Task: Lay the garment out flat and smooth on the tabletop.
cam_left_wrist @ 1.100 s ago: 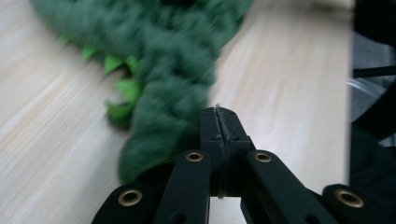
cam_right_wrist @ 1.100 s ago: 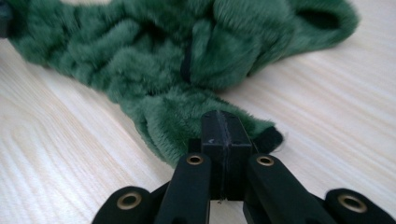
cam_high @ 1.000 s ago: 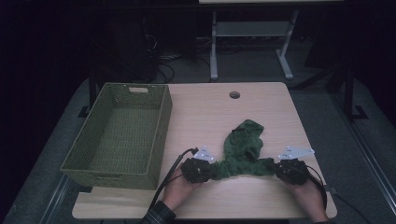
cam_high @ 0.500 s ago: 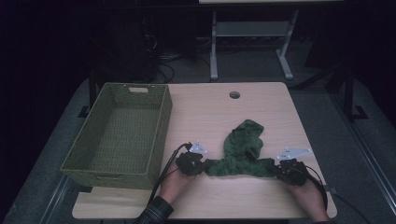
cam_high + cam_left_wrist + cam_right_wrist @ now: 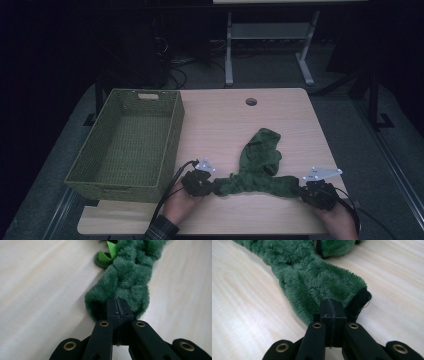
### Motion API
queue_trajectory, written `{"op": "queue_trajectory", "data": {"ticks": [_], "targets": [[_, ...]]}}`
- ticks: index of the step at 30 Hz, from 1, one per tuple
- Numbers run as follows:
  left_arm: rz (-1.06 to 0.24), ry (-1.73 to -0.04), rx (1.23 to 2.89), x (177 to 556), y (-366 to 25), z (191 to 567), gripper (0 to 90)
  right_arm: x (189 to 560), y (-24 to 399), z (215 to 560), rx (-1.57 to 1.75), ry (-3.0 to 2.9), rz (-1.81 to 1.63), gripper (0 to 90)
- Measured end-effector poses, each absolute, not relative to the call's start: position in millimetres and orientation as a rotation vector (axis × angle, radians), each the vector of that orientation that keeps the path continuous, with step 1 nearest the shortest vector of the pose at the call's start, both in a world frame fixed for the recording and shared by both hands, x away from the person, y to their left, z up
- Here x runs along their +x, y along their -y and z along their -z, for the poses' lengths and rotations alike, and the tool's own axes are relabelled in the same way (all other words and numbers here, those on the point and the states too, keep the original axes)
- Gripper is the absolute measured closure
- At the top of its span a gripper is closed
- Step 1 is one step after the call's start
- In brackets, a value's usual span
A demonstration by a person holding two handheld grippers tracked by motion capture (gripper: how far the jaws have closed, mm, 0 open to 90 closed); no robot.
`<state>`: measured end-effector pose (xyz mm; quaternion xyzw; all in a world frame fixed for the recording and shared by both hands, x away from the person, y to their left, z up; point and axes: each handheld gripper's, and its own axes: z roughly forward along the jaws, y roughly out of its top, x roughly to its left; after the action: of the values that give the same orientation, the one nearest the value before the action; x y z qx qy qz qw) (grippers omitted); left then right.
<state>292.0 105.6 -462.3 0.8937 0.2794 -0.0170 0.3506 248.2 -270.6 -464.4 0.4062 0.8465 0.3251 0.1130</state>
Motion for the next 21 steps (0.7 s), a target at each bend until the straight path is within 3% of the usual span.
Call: {"op": "queue_trajectory", "data": {"ticks": [10,12,21], "targets": [[0.102,-0.706,2.296,286.0,-107.0,461.6,87.1,232.1,270.7,464.0,1.182,-2.488,-0.971,86.7],[0.106,-0.704,2.278,287.1,-107.6,456.8,78.2,233.6,271.9,460.2,1.188,-2.470,-1.012,78.9],[0.069,-0.652,2.258,299.6,-100.1,432.0,62.7,243.4,272.2,447.1,1.186,-2.388,-1.070,71.6]]}}
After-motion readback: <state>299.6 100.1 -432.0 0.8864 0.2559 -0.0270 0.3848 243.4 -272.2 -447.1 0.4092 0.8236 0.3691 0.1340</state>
